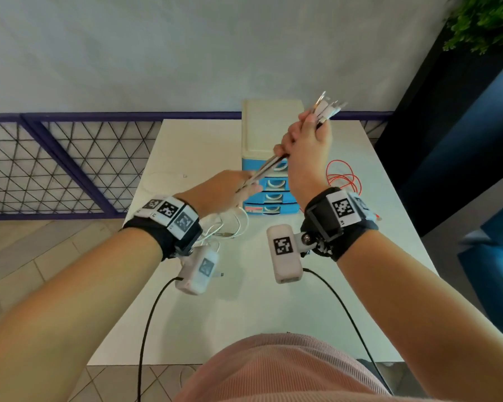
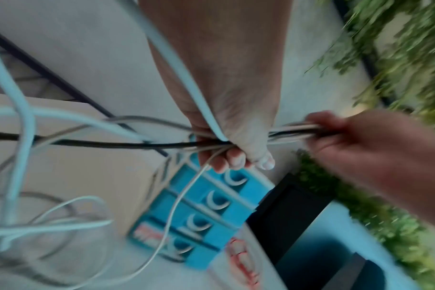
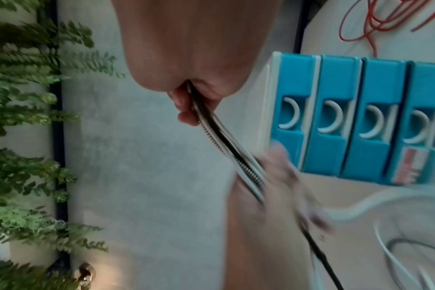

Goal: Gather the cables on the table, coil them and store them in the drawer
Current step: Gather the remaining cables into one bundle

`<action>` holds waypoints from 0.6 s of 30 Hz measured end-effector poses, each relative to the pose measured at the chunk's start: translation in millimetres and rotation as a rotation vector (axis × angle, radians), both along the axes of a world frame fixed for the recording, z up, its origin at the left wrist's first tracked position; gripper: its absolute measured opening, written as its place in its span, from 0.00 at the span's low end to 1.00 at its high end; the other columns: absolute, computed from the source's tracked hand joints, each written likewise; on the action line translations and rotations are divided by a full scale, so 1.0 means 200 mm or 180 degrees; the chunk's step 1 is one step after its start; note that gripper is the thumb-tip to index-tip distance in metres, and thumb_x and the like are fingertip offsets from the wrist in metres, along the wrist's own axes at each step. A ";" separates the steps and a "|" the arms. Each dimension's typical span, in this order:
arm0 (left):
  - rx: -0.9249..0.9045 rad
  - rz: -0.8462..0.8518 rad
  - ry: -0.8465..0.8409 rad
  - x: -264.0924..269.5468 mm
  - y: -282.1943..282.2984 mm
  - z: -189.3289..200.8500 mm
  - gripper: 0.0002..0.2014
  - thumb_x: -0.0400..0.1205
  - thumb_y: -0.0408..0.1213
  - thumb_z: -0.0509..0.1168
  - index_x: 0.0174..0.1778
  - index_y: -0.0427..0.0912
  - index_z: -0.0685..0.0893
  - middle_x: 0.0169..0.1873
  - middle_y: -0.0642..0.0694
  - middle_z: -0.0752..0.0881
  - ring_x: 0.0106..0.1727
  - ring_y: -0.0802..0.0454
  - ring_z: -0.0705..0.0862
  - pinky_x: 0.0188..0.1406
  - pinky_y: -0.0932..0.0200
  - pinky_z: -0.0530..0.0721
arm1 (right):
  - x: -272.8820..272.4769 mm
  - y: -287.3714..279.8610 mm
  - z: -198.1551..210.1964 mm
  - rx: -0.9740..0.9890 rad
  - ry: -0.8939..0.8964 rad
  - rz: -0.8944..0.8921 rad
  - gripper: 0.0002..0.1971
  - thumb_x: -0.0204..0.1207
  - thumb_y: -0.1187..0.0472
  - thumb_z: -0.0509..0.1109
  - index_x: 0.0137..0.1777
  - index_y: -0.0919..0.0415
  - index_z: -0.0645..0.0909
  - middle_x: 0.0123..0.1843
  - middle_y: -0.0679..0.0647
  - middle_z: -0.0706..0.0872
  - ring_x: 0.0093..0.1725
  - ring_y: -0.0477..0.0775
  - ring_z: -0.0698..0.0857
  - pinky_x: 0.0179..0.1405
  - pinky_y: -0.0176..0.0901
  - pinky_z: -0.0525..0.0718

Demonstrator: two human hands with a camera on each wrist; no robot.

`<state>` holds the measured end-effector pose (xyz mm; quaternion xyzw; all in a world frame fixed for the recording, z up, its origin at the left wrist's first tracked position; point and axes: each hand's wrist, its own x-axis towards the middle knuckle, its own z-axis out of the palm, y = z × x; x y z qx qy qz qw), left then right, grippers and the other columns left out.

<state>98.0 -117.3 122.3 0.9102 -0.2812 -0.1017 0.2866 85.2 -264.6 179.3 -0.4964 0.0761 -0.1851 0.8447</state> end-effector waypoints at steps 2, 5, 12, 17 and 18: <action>0.0202 0.0200 0.0184 -0.02 0.09 -0.09 0.10 0.86 0.44 0.57 0.49 0.41 0.77 0.29 0.51 0.79 0.29 0.52 0.80 0.30 0.63 0.76 | 0.01 -0.06 0.04 -0.0012 -0.0044 -0.0039 0.12 0.89 0.62 0.47 0.43 0.59 0.68 0.26 0.48 0.65 0.19 0.43 0.62 0.18 0.34 0.62; 0.0426 0.0463 0.0216 -0.01 0.19 -0.18 0.14 0.85 0.45 0.58 0.49 0.37 0.78 0.30 0.43 0.83 0.35 0.43 0.85 0.29 0.61 0.74 | 0.01 -0.10 0.05 -0.0086 -0.0045 -0.0029 0.13 0.89 0.61 0.48 0.43 0.58 0.68 0.22 0.44 0.66 0.18 0.42 0.60 0.17 0.32 0.58; 0.1423 0.0867 0.0160 0.07 0.45 -0.31 0.21 0.81 0.59 0.57 0.50 0.44 0.82 0.42 0.45 0.87 0.51 0.42 0.85 0.56 0.52 0.75 | 0.01 -0.17 0.08 -0.0469 -0.0274 -0.0220 0.14 0.89 0.61 0.49 0.41 0.58 0.69 0.21 0.42 0.64 0.18 0.41 0.59 0.17 0.32 0.57; 0.2358 0.1659 -0.0111 0.18 0.50 -0.21 0.15 0.84 0.48 0.55 0.47 0.39 0.79 0.58 0.39 0.77 0.59 0.35 0.77 0.60 0.42 0.76 | -0.02 -0.07 -0.08 -0.1572 -0.0268 0.0043 0.13 0.87 0.60 0.51 0.40 0.56 0.72 0.24 0.45 0.66 0.21 0.40 0.63 0.20 0.34 0.64; 0.2158 0.1870 -0.0189 0.20 0.51 -0.15 0.13 0.84 0.42 0.54 0.45 0.37 0.79 0.57 0.36 0.80 0.53 0.34 0.80 0.55 0.43 0.81 | -0.04 -0.06 -0.12 -0.1811 -0.0184 0.0142 0.14 0.87 0.60 0.51 0.40 0.54 0.72 0.25 0.45 0.66 0.22 0.39 0.64 0.22 0.34 0.65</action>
